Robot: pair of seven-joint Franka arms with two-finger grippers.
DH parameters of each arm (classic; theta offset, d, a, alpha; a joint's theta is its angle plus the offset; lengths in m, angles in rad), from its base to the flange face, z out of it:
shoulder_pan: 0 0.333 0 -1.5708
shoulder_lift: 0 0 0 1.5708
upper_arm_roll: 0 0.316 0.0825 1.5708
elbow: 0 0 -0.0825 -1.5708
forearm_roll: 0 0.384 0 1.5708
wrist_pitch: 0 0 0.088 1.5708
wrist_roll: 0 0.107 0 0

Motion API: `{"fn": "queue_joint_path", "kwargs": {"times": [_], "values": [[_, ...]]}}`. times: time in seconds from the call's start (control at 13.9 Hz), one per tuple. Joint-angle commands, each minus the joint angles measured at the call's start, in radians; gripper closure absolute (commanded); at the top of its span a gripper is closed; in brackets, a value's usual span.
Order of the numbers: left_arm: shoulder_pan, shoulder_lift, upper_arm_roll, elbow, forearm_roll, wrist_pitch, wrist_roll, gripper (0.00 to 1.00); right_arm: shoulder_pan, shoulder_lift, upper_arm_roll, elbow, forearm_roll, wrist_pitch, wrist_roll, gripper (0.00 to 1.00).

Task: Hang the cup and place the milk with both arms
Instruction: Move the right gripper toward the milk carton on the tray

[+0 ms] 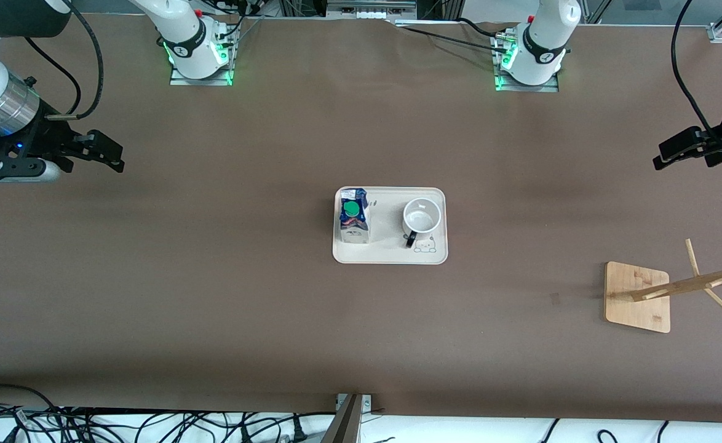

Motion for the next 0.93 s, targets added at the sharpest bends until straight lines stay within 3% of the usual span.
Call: {"fn": "queue_joint_path", "kwargs": {"times": [0.0, 0.43, 0.86], "values": [[0.001, 0.003, 0.0, 0.005, 0.019, 0.028, 0.015, 0.0, 0.005, 0.006, 0.001, 0.015, -0.004, -0.001, 0.0, 0.0], [0.003, 0.003, 0.002, 0.004, 0.019, 0.054, 0.014, 0.0, 0.011, 0.024, 0.004, 0.03, 0.008, 0.027, -0.009, 0.0], [0.004, 0.003, -0.006, 0.004, -0.042, 0.054, 0.003, 0.0, 0.201, 0.15, 0.032, 0.042, 0.009, 0.033, 0.061, 0.0]]}}
